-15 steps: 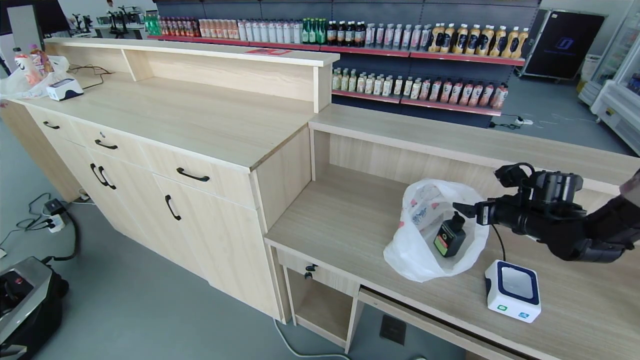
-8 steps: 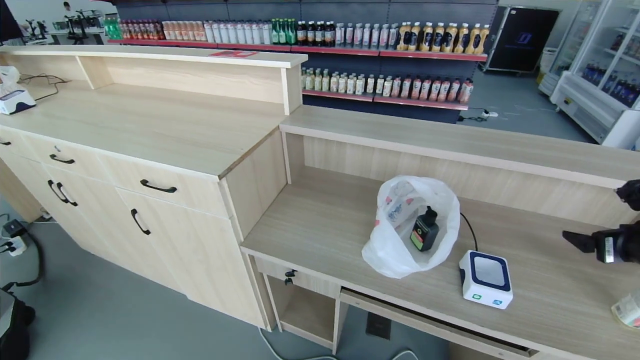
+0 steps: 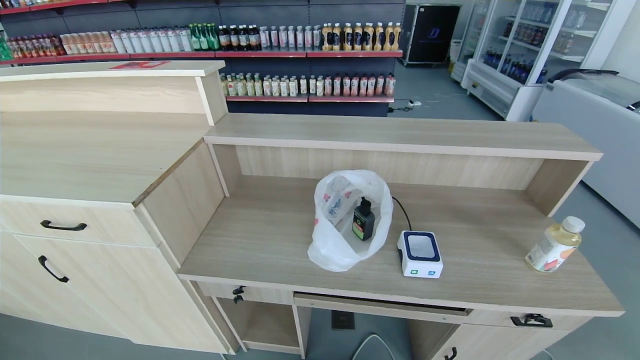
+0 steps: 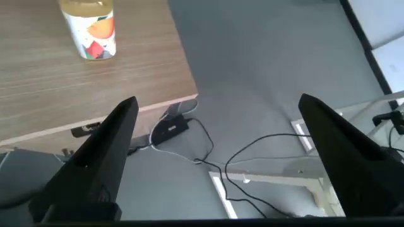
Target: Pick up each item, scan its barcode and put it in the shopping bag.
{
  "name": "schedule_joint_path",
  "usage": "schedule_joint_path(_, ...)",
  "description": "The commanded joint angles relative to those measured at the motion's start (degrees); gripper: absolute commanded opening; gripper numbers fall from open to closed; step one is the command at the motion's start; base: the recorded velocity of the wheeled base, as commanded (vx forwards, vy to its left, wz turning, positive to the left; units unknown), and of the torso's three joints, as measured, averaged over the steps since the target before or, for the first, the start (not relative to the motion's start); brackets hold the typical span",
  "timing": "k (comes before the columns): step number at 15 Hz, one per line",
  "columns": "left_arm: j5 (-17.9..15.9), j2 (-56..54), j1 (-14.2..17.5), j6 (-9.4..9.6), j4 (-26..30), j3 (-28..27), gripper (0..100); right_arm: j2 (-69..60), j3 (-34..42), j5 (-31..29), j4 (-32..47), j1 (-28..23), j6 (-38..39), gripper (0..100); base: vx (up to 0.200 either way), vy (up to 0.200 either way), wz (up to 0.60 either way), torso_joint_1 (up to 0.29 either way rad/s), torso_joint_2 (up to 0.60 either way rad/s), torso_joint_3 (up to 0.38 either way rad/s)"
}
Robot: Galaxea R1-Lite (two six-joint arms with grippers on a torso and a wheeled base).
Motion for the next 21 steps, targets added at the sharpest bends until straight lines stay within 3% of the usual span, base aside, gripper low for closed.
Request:
schedule_joint_path(1,0.0,-0.02,0.0,0.0,-0.02,0.0,100,13.23,-0.35,14.75,-7.61,-4.66,-0.09,100,0.0,0.0,0.0,0.0,0.0,0.0)
schedule_joint_path(6,0.0,-0.02,0.0,0.0,-0.02,0.0,100,22.37,-2.9,19.32,-15.52,-3.61,0.96,100,0.0,0.0,0.0,0.0,0.0,0.0)
schedule_joint_path(10,0.0,-0.02,0.0,0.0,-0.02,0.0,100,29.49,-5.1,19.5,-25.62,-0.44,4.39,100,0.0,0.0,0.0,0.0,0.0,0.0)
schedule_joint_path(13,0.0,-0.02,0.0,0.0,-0.02,0.0,100,32.04,-8.52,18.8,-26.59,2.46,9.4,100,0.0,0.0,0.0,0.0,0.0,0.0)
schedule_joint_path(17,0.0,-0.02,0.0,0.0,-0.02,0.0,100,36.17,-13.8,12.03,-26.5,5.45,9.84,100,0.0,0.0,0.0,0.0,0.0,0.0)
schedule_joint_path(21,0.0,-0.02,0.0,0.0,-0.02,0.0,100,38.71,-17.05,11.94,-26.24,7.38,9.84,100,0.0,0.0,0.0,0.0,0.0,0.0)
